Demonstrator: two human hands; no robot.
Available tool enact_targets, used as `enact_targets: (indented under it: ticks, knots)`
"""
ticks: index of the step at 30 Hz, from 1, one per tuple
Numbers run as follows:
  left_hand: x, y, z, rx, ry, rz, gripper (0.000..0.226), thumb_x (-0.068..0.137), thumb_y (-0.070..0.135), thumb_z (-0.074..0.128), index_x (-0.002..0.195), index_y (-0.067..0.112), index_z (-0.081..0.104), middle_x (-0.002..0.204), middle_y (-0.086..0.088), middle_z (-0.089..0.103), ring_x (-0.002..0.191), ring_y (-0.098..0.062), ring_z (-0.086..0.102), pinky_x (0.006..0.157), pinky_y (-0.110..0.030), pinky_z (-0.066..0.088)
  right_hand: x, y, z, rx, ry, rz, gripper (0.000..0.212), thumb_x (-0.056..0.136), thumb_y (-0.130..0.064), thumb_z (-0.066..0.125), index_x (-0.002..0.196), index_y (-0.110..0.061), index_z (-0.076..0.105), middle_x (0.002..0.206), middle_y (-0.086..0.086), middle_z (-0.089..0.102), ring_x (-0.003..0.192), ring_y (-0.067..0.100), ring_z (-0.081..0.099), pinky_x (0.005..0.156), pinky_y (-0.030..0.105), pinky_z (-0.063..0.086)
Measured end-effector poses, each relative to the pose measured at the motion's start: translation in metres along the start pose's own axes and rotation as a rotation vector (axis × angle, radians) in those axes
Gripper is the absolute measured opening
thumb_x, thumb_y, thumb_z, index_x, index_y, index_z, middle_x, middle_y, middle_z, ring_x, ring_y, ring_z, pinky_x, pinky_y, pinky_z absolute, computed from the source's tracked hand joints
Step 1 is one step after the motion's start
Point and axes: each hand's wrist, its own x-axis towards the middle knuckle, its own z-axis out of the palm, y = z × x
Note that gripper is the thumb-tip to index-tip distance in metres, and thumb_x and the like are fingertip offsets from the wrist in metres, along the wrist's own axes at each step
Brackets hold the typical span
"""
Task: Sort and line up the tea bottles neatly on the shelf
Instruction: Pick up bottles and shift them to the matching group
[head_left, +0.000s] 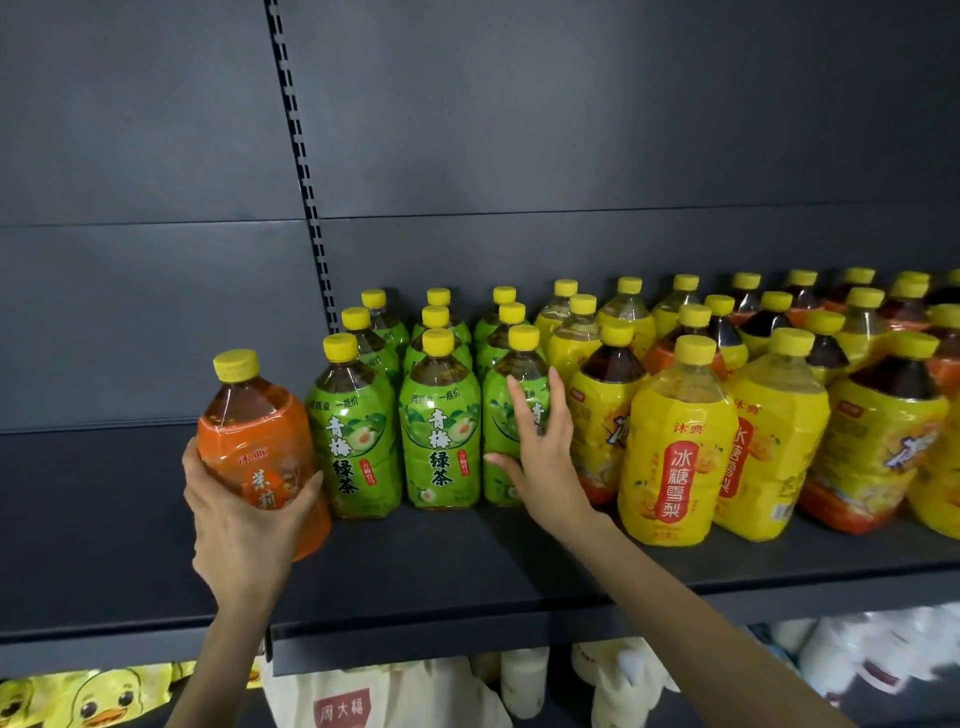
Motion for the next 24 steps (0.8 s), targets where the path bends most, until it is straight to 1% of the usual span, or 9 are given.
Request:
enact_targets:
  ticks: [3,5,7,10,13,16,18,21,24]
  knots:
    - [-0.008,0.004,-0.006,-0.013,-0.035,-0.002,0.109,0.064,0.036,0.084,0.146,0.025,0.011,0.145,-0.015,0.033,0.121,-0.048,0.044,0.092,-0.068,0.036,-0.001,-0.003,-0.004,-0.006,-0.014,0.022,0.089,0.084,-0.037,0.065,0.148,-0.037,0.003,0.155,0.007,-0.016,0.141,0.044,0.015,0.109,0.049,0.026]
    - [-0.014,0.007,-0.010,-0.027,-0.067,0.001,0.110,0.063,0.035,0.084,0.145,0.025,0.012,0.145,-0.014,0.034,0.121,-0.048,0.044,0.092,-0.067,0.036,-0.006,-0.007,-0.015,0.053,-0.084,0.050,0.087,0.090,-0.034,0.061,0.149,-0.039,-0.002,0.153,-0.002,-0.030,0.145,0.035,0.002,0.113,0.045,0.022]
    - [-0.022,0.010,-0.014,-0.052,-0.101,-0.001,0.110,0.062,0.035,0.085,0.144,0.028,0.012,0.144,-0.012,0.035,0.120,-0.046,0.046,0.091,-0.066,0.037,-0.020,-0.012,-0.030,0.132,-0.126,0.036,0.074,0.094,-0.030,0.056,0.150,-0.037,0.009,0.152,-0.009,-0.030,0.147,0.023,-0.007,0.117,0.042,0.018]
    - [-0.033,0.016,-0.015,-0.093,-0.153,-0.003,0.111,0.060,0.035,0.086,0.142,0.033,0.011,0.143,-0.008,0.037,0.119,-0.044,0.047,0.092,-0.064,0.037,-0.051,-0.017,-0.057,0.129,0.024,-0.071,0.049,0.092,-0.016,0.059,0.138,-0.024,0.045,0.158,-0.003,0.006,0.147,0.018,0.007,0.114,0.047,0.029]
    - [-0.045,0.024,-0.011,-0.131,-0.192,-0.003,0.112,0.058,0.036,0.087,0.140,0.038,0.010,0.142,-0.007,0.039,0.118,-0.043,0.048,0.094,-0.062,0.037,-0.066,-0.013,-0.081,0.044,0.255,-0.121,0.040,0.089,-0.010,0.060,0.127,-0.019,0.054,0.148,0.005,0.029,0.141,0.024,0.024,0.105,0.054,0.036]
    - [-0.057,0.035,-0.004,-0.154,-0.224,0.010,0.113,0.058,0.036,0.087,0.140,0.040,0.009,0.142,-0.004,0.038,0.120,-0.040,0.047,0.094,-0.060,0.037,-0.063,0.003,-0.101,-0.048,0.409,-0.007,0.051,0.085,-0.014,0.065,0.131,-0.020,0.045,0.143,0.008,0.029,0.135,0.026,0.029,0.106,0.051,0.034]
    - [-0.065,0.042,0.002,-0.162,-0.246,0.014,0.114,0.058,0.037,0.087,0.141,0.040,0.009,0.144,-0.003,0.037,0.121,-0.039,0.046,0.094,-0.059,0.037,-0.060,0.018,-0.111,-0.027,0.462,0.120,0.062,0.085,-0.024,0.066,0.138,-0.019,0.034,0.146,0.008,0.022,0.135,0.024,0.025,0.108,0.043,0.031]
    - [-0.076,0.053,0.012,-0.158,-0.285,0.038,0.116,0.058,0.041,0.086,0.142,0.039,0.006,0.145,-0.003,0.036,0.122,-0.039,0.046,0.093,-0.058,0.038,-0.056,0.035,-0.115,0.066,0.419,0.244,0.082,0.084,-0.037,0.068,0.145,-0.026,0.015,0.149,0.014,0.016,0.138,0.017,0.017,0.110,0.037,0.024]
    - [-0.083,0.063,0.024,-0.139,-0.326,0.076,0.116,0.059,0.044,0.084,0.143,0.039,0.004,0.147,-0.004,0.033,0.123,-0.038,0.045,0.093,-0.059,0.039,-0.052,0.045,-0.110,0.107,0.361,0.331,0.099,0.077,-0.046,0.069,0.149,-0.019,0.007,0.152,0.016,0.016,0.140,0.014,0.012,0.109,0.035,0.022]
